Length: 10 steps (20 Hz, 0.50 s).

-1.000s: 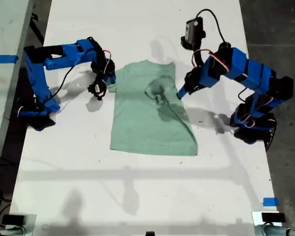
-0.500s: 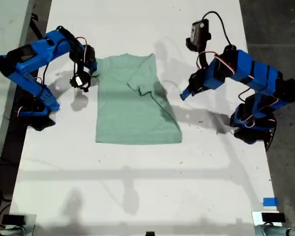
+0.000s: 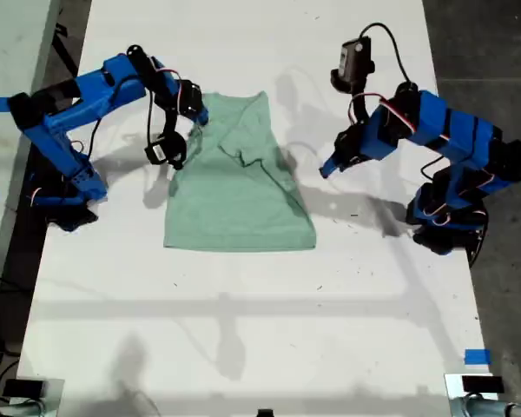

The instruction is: Fold tshirt

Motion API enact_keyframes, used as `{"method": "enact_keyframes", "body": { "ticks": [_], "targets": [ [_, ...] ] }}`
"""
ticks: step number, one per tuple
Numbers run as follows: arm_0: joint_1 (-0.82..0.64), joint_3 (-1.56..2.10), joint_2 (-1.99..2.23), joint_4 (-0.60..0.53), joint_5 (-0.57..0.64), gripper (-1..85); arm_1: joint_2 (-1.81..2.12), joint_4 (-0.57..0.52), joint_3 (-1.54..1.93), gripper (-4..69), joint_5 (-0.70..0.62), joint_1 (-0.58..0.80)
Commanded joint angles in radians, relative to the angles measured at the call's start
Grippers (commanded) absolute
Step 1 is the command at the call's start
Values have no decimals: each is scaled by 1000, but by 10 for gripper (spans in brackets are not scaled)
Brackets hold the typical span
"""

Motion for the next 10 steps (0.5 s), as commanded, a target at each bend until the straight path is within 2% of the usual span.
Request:
{"method": "enact_keyframes", "body": {
  "ticks": [1, 3, 6, 8, 9, 10],
  "targets": [
    [75, -414, -219, 87, -23, 1, 71, -28, 0, 152, 17, -32],
    [100, -718, -440, 184, -23, 1, 83, -28, 15, 151, 23, -40],
    [97, -710, -517, 130, -20, 40, 132, -31, 66, 150, 38, -43],
    [97, -712, -543, 101, -20, 129, 156, -38, 95, 150, 41, -43],
    [98, -712, -543, 97, -12, 217, 163, -40, 103, 150, 43, -43],
    [101, -712, -529, 107, -9, 264, 167, -44, 114, 150, 46, -46]
  ]
}}
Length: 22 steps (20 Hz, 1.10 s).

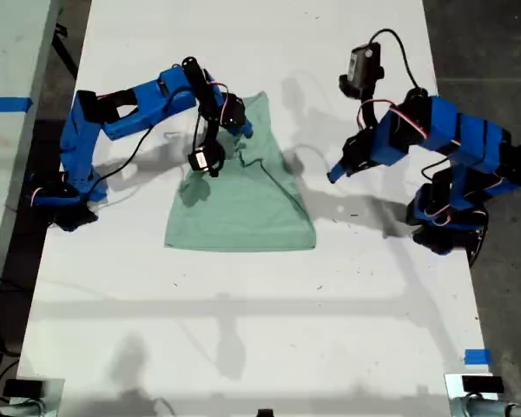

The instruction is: Fold tshirt

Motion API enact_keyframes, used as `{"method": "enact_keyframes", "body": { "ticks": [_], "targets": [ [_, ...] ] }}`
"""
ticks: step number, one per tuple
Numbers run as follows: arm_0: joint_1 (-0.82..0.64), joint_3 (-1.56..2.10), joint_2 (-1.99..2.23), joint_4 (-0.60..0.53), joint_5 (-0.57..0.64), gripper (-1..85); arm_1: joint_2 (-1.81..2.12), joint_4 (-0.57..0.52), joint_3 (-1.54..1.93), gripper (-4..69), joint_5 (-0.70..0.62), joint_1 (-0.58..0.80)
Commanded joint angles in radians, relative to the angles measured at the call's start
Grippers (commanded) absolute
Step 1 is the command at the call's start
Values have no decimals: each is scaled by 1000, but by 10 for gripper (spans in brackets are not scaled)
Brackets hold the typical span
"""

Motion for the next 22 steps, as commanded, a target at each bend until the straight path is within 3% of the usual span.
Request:
{"method": "enact_keyframes", "body": {
  "ticks": [1, 8, 11, 12, 16, 19, 22],
  "targets": [
    [18, -60, 64, 12, 6, 269, 57, -41, 11, 150, 9, -17],
    [55, 141, 503, 213, -32, 282, 130, -66, 84, 149, 12, -58],
    [121, 410, 758, 175, -91, 280, 143, -80, 84, 147, -8, -97],
    [149, 497, 831, 164, -117, 280, 140, -81, 83, 180, -9, -109],
    [295, 825, 1058, 95, -287, 274, 103, -118, 106, 194, -32, -129],
    [416, 962, 1135, 60, -407, 269, -2, -176, 110, 258, -69, -127],
    [500, 999, 1138, 38, -486, 235, -140, -270, 140, 278, -100, -110]
  ]
}}
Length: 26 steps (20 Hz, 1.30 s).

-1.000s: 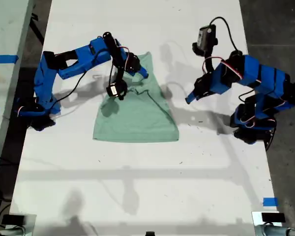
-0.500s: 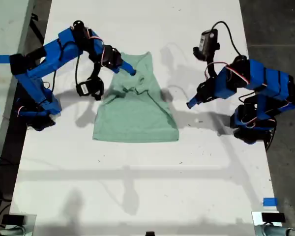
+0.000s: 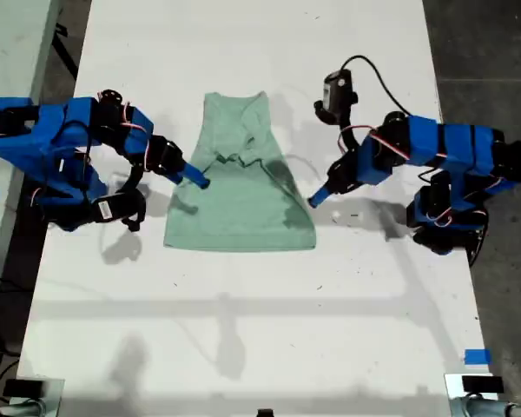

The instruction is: Fold tshirt

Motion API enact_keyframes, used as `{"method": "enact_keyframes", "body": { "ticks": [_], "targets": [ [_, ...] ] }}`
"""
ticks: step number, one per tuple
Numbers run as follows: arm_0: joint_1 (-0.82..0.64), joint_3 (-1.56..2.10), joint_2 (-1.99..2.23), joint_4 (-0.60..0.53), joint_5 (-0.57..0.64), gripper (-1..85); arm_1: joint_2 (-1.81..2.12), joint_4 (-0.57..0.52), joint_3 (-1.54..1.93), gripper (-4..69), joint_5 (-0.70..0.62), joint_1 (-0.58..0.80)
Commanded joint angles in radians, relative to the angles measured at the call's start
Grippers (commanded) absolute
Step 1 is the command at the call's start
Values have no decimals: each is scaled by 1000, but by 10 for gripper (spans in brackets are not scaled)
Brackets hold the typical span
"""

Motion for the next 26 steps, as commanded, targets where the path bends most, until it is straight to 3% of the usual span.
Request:
{"method": "enact_keyframes", "body": {
  "ticks": [1, 10, 15, 19, 23, 26],
  "targets": [
    [57, 5, 52, -38, -71, 209, -72, -126, 32, 279, -31, 14],
    [32, 20, 72, -61, -72, 170, -310, -345, 120, 270, -2, 46],
    [29, 46, 104, -60, -75, 167, -449, -405, 94, 189, 3, 49],
    [21, 72, 141, -61, -77, 164, -523, -396, 37, 47, 6, 35],
    [21, 78, 150, -69, -78, 162, -518, -325, -17, -12, -9, 20],
    [29, 78, 150, -75, -78, 159, -509, -169, -123, -14, 5, -3]
  ]
}}
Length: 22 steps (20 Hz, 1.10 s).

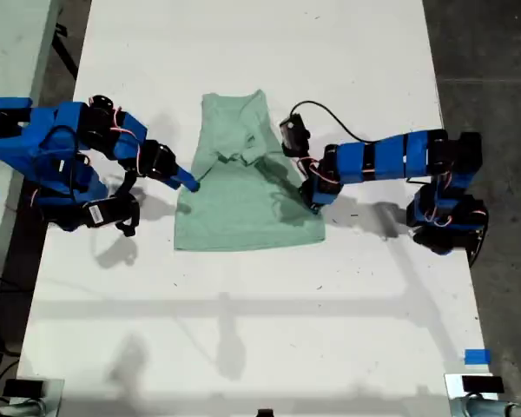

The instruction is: Fold tshirt

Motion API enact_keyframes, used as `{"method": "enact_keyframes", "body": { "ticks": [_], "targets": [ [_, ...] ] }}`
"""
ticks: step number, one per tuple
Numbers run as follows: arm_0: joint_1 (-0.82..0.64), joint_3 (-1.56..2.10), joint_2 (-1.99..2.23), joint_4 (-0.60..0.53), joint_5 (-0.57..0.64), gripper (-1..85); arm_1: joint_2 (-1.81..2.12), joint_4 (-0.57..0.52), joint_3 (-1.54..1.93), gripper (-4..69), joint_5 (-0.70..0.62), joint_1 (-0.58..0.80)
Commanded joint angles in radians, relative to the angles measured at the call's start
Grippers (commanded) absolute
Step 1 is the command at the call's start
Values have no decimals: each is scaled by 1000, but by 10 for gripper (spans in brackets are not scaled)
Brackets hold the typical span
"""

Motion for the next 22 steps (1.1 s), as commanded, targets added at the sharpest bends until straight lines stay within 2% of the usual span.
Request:
{"method": "enact_keyframes", "body": {
  "ticks": [1, 3, 7, 10, 12, 13, 15, 16, 18, 22],
  "targets": [
    [-2, -6, 41, -23, -9, 159, 35, 152, -144, -14, 9, -41],
    [3, -6, 43, -25, -9, 159, 29, 245, -262, -14, 29, -69],
    [9, -5, 44, -25, -14, 159, -146, 324, -634, -14, 100, -121],
    [11, -6, 48, -28, -15, 162, -333, 322, -871, -14, 181, -138],
    [14, -6, 51, -28, -18, 166, -405, 262, -874, -11, 261, -132],
    [15, -6, 51, -28, -20, 169, -446, 236, -874, 17, 293, -124],
    [18, -3, 51, -28, -20, 180, -548, 204, -904, 300, 307, -109],
    [18, -3, 51, -25, -20, 187, -574, 202, -925, 367, 291, -107],
    [20, -2, 51, -20, -21, 219, -571, 219, -956, 345, 268, -114],
    [26, -6, 54, 2, -35, 228, -402, 373, -968, 308, 236, -106]
  ]
}}
